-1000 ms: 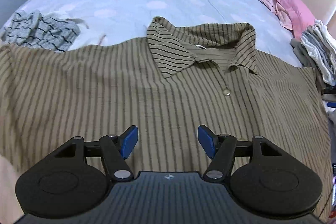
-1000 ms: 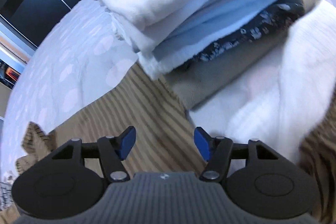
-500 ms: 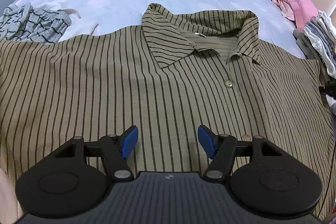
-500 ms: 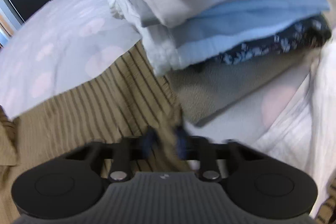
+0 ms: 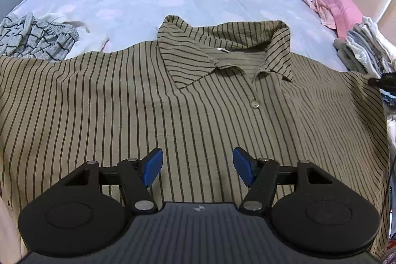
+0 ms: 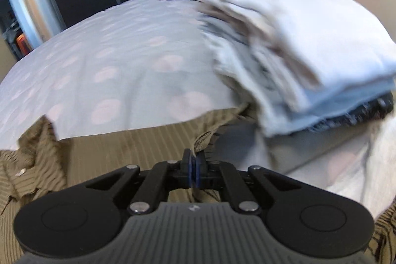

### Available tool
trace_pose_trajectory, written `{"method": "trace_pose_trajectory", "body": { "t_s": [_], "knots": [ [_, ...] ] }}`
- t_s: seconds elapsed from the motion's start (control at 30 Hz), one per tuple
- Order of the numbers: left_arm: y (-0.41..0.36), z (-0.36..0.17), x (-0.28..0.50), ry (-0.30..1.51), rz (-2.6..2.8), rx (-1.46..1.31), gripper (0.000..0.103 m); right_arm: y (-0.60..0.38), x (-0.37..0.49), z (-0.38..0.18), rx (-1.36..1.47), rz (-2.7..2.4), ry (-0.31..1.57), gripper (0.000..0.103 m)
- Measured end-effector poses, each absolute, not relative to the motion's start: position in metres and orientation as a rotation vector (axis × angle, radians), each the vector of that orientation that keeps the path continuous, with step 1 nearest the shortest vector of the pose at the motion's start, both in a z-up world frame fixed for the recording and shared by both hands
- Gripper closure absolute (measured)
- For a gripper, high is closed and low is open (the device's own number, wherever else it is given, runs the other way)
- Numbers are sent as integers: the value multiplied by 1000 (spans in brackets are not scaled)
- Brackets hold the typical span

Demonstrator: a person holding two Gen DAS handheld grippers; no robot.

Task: Fold clothes
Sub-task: 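Pinch the shirt front near the collar with the right gripper and smooth it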

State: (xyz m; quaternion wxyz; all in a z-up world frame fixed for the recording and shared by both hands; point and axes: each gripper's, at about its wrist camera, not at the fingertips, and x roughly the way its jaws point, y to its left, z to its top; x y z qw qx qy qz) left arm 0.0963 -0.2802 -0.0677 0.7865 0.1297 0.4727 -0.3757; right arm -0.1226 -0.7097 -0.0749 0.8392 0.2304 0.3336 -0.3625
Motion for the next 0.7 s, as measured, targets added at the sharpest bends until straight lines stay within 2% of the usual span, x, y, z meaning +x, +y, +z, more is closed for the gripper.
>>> {"method": "trace_pose_trajectory", "body": {
  "t_s": [0.27, 0.4, 0.43, 0.7],
  "knots": [
    [-275, -61, 96, 993, -810, 290, 42, -654, -74, -90, 280, -569, 856, 98],
    [-275, -59, 95, 993, -815, 287, 42, -654, -70, -98, 297, -506, 886, 76],
    [-275, -59, 95, 990, -819, 290, 42, -657, -74, -93, 319, -506, 869, 73],
    [-275, -60, 93, 984, -818, 306, 42, -684, -103, -82, 488, -521, 834, 69]
  ]
}}
